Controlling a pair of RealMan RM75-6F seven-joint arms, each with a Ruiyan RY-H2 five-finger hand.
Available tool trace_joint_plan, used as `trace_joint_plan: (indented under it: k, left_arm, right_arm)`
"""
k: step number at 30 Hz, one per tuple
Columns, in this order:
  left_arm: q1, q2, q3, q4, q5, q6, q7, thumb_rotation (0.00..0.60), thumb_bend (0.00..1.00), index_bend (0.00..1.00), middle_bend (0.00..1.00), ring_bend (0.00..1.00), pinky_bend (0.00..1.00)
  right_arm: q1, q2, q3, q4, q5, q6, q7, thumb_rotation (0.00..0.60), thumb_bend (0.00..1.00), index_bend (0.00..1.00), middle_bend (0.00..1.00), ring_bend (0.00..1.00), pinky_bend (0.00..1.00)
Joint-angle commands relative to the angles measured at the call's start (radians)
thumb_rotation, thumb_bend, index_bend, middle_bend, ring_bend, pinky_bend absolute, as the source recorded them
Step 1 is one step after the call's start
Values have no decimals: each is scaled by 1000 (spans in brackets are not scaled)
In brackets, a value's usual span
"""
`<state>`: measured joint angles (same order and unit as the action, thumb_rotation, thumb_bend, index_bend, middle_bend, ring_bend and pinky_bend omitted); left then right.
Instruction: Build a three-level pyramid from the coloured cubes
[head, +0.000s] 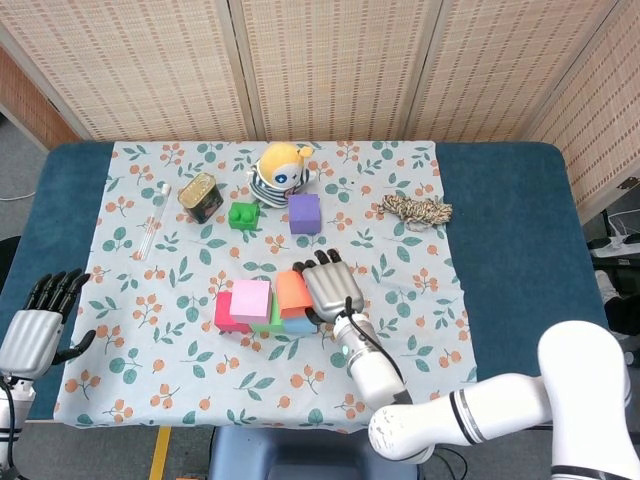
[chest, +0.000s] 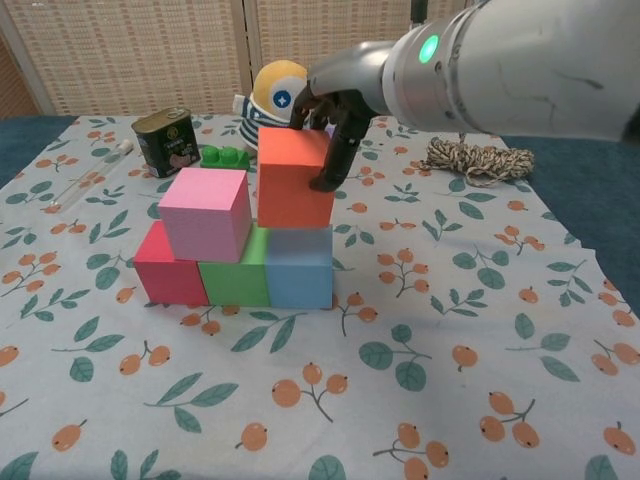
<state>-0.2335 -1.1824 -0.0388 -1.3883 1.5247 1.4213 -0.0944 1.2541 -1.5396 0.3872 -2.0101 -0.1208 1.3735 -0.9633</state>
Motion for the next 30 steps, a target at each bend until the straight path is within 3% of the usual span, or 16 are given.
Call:
trace_joint_plan:
  k: [1, 20, 30]
  left_arm:
    - [1, 2, 1, 1, 4, 2, -7, 600, 322, 0, 27, 0, 60]
    - [4, 11, 2, -2, 16, 2, -28, 600, 321, 0, 27, 0, 59]
    - [4, 12, -2, 0, 12, -1, -34, 600, 320, 0, 27, 0, 59]
  right_arm:
    - [22, -35, 3, 7, 20, 40, -22, 600, 499, 682, 261, 85, 88]
    - [67, -170, 17, 127, 37, 79, -70, 600, 499, 682, 261, 85, 88]
    - [61, -196, 28, 163, 31, 71, -84, 600, 499, 680, 261, 85, 88]
